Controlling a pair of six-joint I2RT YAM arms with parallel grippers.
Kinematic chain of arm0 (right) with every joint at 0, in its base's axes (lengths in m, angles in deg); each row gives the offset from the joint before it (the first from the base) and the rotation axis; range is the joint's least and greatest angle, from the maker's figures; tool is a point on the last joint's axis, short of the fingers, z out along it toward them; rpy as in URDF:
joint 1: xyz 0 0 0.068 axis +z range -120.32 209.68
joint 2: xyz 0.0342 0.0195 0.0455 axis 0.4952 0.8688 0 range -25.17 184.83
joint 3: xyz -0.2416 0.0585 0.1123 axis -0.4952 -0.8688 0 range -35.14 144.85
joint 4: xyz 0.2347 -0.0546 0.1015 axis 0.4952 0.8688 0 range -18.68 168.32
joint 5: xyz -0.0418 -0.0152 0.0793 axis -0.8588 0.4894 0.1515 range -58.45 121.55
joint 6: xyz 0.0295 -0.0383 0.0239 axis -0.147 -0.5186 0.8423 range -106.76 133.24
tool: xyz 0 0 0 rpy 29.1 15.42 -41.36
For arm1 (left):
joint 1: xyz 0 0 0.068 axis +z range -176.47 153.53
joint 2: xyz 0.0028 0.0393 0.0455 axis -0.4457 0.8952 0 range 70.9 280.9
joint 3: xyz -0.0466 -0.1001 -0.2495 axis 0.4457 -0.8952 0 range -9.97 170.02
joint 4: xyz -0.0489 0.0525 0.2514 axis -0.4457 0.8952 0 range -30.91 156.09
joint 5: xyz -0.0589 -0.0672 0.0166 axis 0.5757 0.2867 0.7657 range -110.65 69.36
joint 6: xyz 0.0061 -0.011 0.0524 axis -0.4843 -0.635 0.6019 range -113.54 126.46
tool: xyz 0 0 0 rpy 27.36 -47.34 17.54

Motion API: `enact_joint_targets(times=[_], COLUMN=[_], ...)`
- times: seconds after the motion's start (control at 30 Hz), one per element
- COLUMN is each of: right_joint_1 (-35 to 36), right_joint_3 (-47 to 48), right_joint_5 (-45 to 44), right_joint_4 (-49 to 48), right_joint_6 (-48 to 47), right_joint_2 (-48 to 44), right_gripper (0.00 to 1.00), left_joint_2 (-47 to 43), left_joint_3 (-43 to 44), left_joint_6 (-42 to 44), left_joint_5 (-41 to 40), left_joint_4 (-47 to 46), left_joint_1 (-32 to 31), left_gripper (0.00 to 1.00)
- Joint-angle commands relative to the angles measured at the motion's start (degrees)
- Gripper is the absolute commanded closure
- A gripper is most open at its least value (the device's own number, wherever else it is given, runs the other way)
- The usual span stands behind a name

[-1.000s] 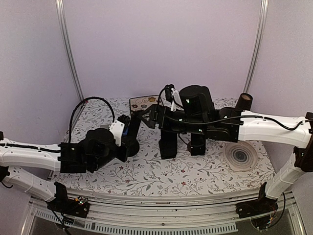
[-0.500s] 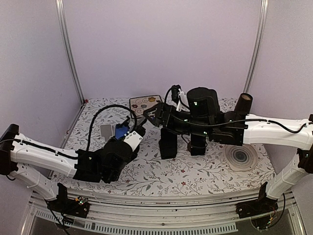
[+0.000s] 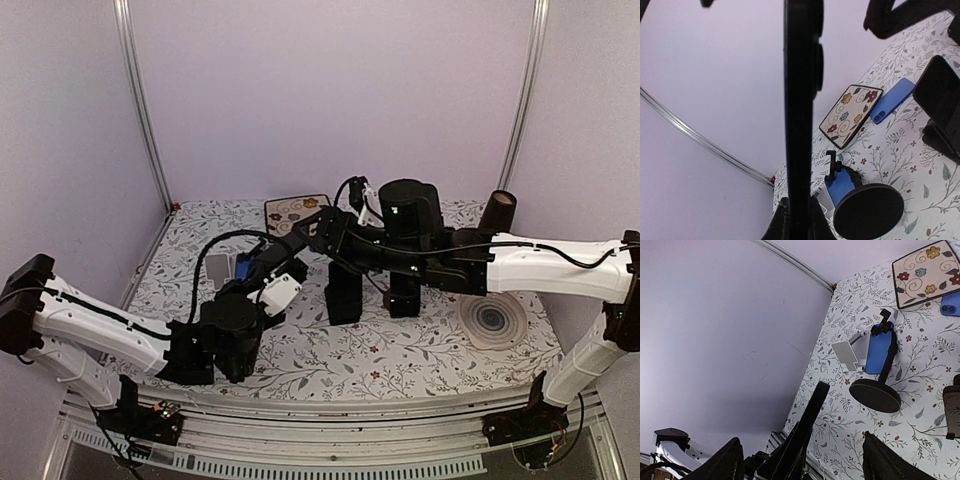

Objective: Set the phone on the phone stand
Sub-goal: Pass from the left arm to the right

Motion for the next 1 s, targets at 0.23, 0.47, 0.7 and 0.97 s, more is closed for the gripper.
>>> enact_joint_targets(times=[0.23, 0.47, 0.7, 0.97], right_joint_1=[-0.43, -0.65, -0.74, -0.87], right_joint_3=[0.37, 0.2, -0.09, 0.1], right_joint_5=[4.78, 5.38, 6.53, 7.14], right_joint_4=[-3.38, -4.17, -4.66, -5.01], right_joint_6=[3.69, 5.15, 5.61, 5.23], right_joint_2=[3.52, 4.35, 5.27, 5.47], right_gripper=[0.24, 0.37, 0.58, 0.68], left_joint_2=[4.49, 15.5, 16.43, 16.09], left_joint_3=[-1.71, -2.98, -2.34, -2.86], left_joint_6=[16.75, 52.88, 52.1, 52.28], left_joint_5=[-2.3, -2.5, -2.3, -2.55], left_joint_4=[-22.52, -67.46, -67.79, -67.79], left_joint_1=[-2.09, -2.67, -3.3, -3.25], left_gripper=[1.0, 1.0, 1.0, 1.0])
